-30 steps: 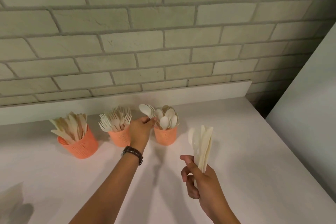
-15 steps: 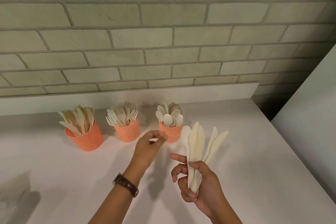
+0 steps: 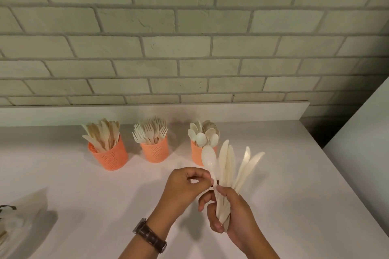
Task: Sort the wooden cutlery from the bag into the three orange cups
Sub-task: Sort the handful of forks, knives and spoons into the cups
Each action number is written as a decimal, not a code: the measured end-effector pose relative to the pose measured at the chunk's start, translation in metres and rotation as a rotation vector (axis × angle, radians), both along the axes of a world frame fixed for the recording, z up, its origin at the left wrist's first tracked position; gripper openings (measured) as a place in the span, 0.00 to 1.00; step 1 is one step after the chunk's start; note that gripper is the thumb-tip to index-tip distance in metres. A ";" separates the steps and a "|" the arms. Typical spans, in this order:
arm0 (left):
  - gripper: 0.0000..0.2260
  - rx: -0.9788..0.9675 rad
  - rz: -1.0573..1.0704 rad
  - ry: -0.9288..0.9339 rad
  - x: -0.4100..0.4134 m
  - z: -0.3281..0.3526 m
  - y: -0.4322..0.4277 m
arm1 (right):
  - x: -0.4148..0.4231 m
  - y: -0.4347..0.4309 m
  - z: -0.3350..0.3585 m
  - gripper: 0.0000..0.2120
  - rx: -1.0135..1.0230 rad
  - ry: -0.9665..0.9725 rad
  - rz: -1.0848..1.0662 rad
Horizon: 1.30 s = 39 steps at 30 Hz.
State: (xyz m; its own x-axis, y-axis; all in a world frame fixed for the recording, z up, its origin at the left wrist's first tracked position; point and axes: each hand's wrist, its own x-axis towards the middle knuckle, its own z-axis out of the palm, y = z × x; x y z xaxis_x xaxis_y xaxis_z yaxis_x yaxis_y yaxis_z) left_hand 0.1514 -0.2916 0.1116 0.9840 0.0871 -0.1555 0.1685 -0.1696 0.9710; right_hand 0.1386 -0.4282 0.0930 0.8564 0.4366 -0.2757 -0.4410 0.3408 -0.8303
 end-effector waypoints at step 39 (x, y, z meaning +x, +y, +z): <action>0.07 0.259 0.335 -0.178 0.047 -0.053 0.025 | -0.004 -0.017 -0.059 0.09 -1.026 -0.564 -0.102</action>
